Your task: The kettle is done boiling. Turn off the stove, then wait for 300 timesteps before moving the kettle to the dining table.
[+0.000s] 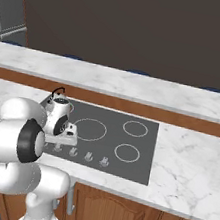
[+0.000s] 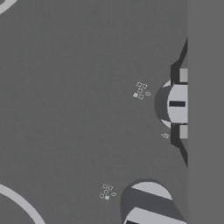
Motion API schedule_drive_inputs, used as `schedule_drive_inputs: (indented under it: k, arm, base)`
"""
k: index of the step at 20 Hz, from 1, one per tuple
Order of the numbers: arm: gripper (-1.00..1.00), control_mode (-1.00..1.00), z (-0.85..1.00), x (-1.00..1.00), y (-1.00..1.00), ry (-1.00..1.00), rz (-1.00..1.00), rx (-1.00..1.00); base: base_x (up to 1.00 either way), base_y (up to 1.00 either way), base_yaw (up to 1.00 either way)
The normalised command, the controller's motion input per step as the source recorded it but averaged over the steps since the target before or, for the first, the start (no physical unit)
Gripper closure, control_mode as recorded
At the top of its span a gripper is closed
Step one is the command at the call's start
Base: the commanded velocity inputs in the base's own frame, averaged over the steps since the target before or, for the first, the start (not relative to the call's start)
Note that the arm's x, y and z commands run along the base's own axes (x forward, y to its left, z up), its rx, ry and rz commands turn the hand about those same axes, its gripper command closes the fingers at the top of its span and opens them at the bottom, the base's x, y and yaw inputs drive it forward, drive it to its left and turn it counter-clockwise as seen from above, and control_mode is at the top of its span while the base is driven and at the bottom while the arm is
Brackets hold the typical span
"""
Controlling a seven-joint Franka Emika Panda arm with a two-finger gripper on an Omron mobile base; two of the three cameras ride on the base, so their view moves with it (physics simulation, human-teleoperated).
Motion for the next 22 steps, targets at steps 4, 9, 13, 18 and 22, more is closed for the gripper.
schedule_drive_inputs:
  k: [4, 9, 13, 18, 22]
  arm:
    - [1.00, -1.00, -0.08, 0.00, 0.00, 0.15, -0.22, 0.00]
    - [1.00, -1.00, -0.08, 0.00, 0.00, 0.14, -0.24, 0.00]
    - [1.00, -1.00, -0.12, 0.00, 0.02, 0.11, -0.29, 0.00]
    - [1.00, -1.00, -0.13, -0.01, 0.05, 0.08, -0.33, 0.00]
    - [1.00, -1.00, -0.08, -0.11, 0.08, 0.07, -0.34, 0.02]
  base:
    - [0.00, 0.00, 0.00]
    - [0.00, 0.00, 0.00]
    - [0.00, 0.00, 0.00]
    - [0.00, 0.00, 0.00]
    - [0.00, 0.00, 0.00]
